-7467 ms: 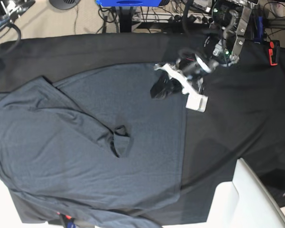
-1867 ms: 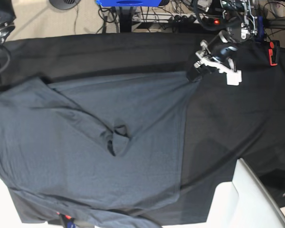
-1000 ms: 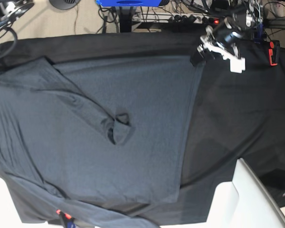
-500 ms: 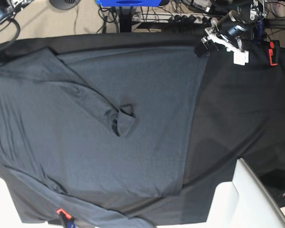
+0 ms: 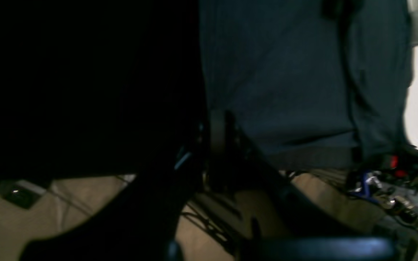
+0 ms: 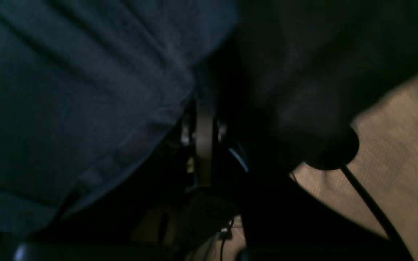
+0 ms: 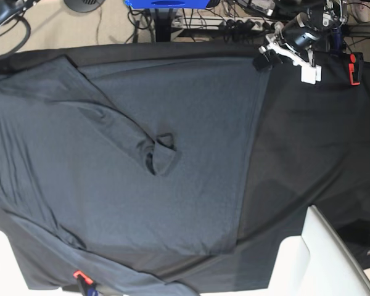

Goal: Fold the T-shirt properly

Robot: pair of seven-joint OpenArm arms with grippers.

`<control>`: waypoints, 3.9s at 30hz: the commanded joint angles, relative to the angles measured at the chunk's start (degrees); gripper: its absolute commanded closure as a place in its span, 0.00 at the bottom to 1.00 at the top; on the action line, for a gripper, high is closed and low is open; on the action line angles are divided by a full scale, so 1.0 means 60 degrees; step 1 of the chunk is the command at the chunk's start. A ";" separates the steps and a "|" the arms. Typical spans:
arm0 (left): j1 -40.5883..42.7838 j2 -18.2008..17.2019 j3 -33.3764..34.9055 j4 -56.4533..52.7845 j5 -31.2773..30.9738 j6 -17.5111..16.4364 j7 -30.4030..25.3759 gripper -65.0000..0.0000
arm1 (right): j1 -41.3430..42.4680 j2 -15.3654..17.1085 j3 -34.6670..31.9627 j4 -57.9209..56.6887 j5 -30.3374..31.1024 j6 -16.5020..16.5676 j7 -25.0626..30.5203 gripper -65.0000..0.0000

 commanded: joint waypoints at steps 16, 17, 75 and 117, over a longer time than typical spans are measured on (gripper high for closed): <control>0.0043 -0.0083 -0.0070 0.0103 -0.0034 -0.0100 -0.0154 1.00 | -0.0053 -0.0003 0.0045 0.0268 0.0035 -0.0067 0.0178 1.00; 0.0043 -0.0083 -0.0070 0.0103 -0.0034 -0.0100 -0.0169 1.00 | -0.0068 -0.0003 0.0045 0.0268 0.0035 -0.0067 0.0178 1.00; -0.0455 -0.0141 -0.1652 -0.0732 -0.0034 -0.0100 -0.0169 0.13 | -0.0566 -0.0560 -0.0101 0.2949 0.0005 0.0401 0.0633 0.37; -0.0558 -0.0127 -0.2092 -0.0776 -0.0034 -0.0144 -0.0154 0.13 | -0.2574 0.0510 -1.0490 0.4517 -0.6295 0.1281 0.1380 0.36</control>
